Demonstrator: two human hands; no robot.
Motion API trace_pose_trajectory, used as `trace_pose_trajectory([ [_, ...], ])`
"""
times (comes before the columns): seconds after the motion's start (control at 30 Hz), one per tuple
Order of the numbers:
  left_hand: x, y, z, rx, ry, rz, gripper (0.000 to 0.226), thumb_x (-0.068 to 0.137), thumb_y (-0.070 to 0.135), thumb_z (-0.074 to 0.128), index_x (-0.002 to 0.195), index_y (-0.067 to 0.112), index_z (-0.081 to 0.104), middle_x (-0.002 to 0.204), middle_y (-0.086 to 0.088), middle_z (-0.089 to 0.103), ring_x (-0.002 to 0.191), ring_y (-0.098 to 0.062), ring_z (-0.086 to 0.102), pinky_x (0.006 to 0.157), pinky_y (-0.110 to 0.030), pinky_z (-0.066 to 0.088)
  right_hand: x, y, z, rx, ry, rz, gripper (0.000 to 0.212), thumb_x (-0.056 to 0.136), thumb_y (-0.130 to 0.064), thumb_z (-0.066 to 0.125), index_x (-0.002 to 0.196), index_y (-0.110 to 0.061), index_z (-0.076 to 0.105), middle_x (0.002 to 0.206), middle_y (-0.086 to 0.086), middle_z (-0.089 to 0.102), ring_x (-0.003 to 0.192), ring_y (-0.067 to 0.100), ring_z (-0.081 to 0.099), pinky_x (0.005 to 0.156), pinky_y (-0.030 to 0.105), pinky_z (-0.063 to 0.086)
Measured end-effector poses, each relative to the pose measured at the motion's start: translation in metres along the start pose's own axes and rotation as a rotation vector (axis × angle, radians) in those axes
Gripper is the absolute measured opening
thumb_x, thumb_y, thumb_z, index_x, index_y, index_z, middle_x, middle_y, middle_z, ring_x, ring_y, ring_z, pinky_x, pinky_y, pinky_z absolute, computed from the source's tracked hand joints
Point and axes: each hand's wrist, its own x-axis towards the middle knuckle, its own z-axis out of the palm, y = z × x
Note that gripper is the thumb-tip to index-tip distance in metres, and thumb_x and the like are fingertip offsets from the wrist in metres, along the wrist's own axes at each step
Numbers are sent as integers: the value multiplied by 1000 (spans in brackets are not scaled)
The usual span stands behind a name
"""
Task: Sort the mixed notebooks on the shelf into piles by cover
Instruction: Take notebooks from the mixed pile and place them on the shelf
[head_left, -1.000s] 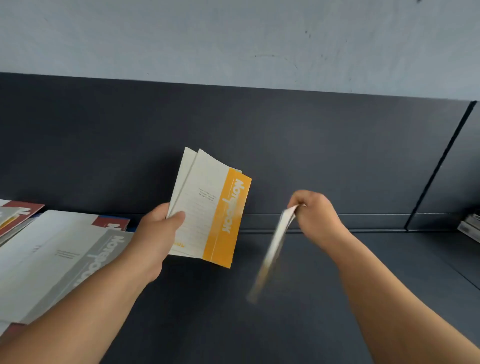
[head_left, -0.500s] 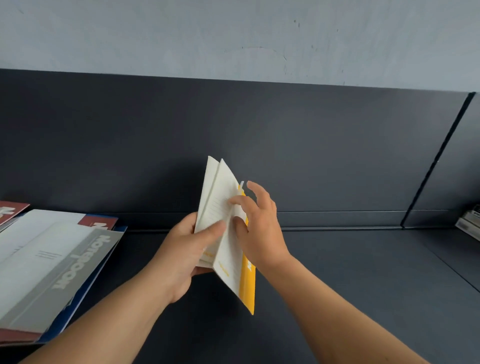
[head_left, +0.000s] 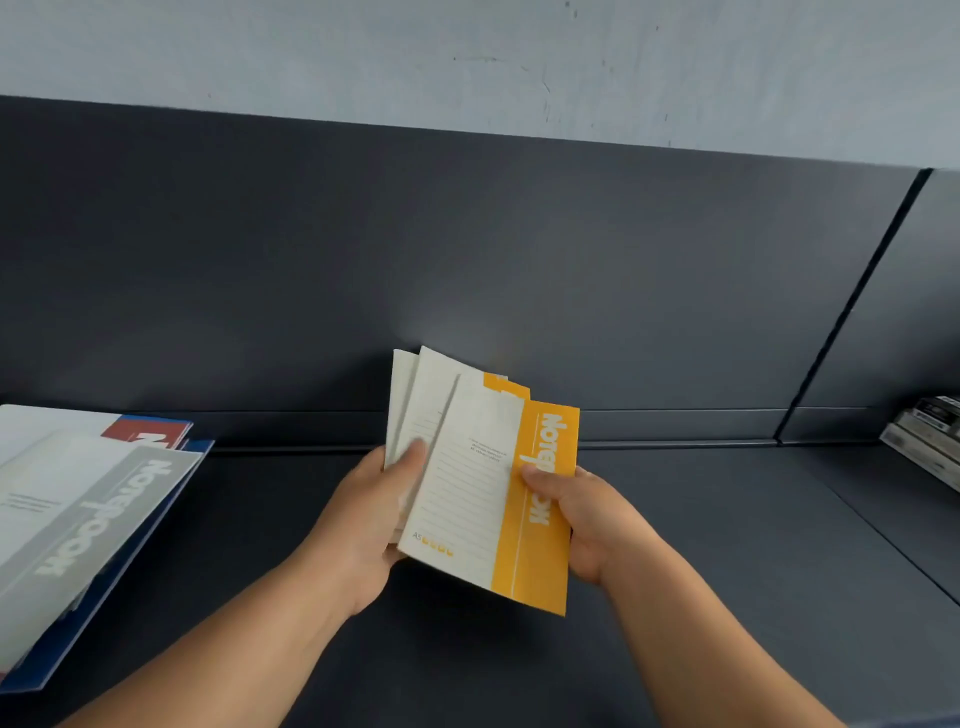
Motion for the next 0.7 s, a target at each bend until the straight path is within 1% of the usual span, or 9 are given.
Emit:
trace_pose_trajectory([
  [0.03, 2, -2, 2, -16, 27, -14, 20, 100, 31, 50, 110, 24, 66, 100, 0, 76, 96, -23, 71, 72, -38, 55, -1, 0, -5, -11, 19, -20, 23, 91, -14, 68, 114, -14, 63, 102, 12, 76, 93, 35, 72, 76, 53, 57],
  [0.1, 5, -5, 4, -26, 63, -26, 21, 102, 26, 47, 109, 25, 67, 100, -1, 76, 95, -23, 70, 71, -37, 54, -1, -3, -20, 2, 54, -42, 18, 94, -12, 65, 111, -14, 63, 101, 13, 75, 89, 34, 72, 66, 48, 56],
  [0.13, 6, -6, 3, -13, 63, -24, 21, 102, 23, 48, 109, 25, 68, 100, -1, 76, 95, -23, 70, 70, -37, 54, -1, -4, -29, 24, 74, -50, 18, 94, -11, 64, 112, -13, 63, 102, 13, 74, 89, 34, 71, 65, 47, 55],
  [0.27, 8, -11, 0, 13, 39, -34, 21, 99, 16, 53, 112, 25, 68, 99, 0, 77, 98, -23, 70, 72, -35, 54, 2, -9, -67, 99, 127, -42, 29, 91, -12, 67, 120, -11, 62, 104, 16, 74, 95, 38, 70, 81, 58, 53],
  [0.37, 8, -12, 5, -2, -9, -55, 24, 96, 12, 57, 115, 22, 68, 103, -2, 76, 100, -25, 70, 75, -38, 54, 0, -8, -64, 136, 66, -10, 24, 91, -13, 67, 115, -10, 63, 100, 17, 76, 93, 37, 71, 77, 56, 55],
  [0.47, 6, -13, 16, -11, -44, -65, 25, 95, 14, 58, 116, 22, 67, 106, -3, 75, 102, -26, 70, 79, -41, 54, 0, -6, -48, 86, 33, -17, 20, 92, -7, 65, 112, -11, 62, 102, 16, 75, 93, 36, 71, 71, 52, 55],
  [0.53, 6, -10, 18, -24, -14, -60, 22, 98, 23, 54, 115, 23, 67, 105, -3, 76, 101, -26, 70, 81, -42, 55, 3, -6, -46, 55, 58, -30, 20, 91, -1, 63, 109, -10, 61, 103, 16, 73, 93, 36, 70, 70, 52, 54],
  [0.57, 6, -7, 16, -32, 20, -56, 22, 100, 27, 51, 114, 23, 67, 103, -2, 76, 100, -25, 70, 78, -40, 55, 4, -7, -50, 48, 88, -39, 22, 91, 0, 63, 111, -9, 60, 105, 17, 72, 94, 37, 69, 71, 53, 53],
  [0.7, 5, 0, 0, -23, 147, -33, 23, 101, 30, 49, 112, 24, 68, 104, -1, 75, 99, -21, 68, 71, -34, 51, 8, -19, -80, -43, 252, -65, 34, 89, 1, 66, 121, -9, 55, 109, 17, 69, 95, 39, 67, 82, 59, 52],
])
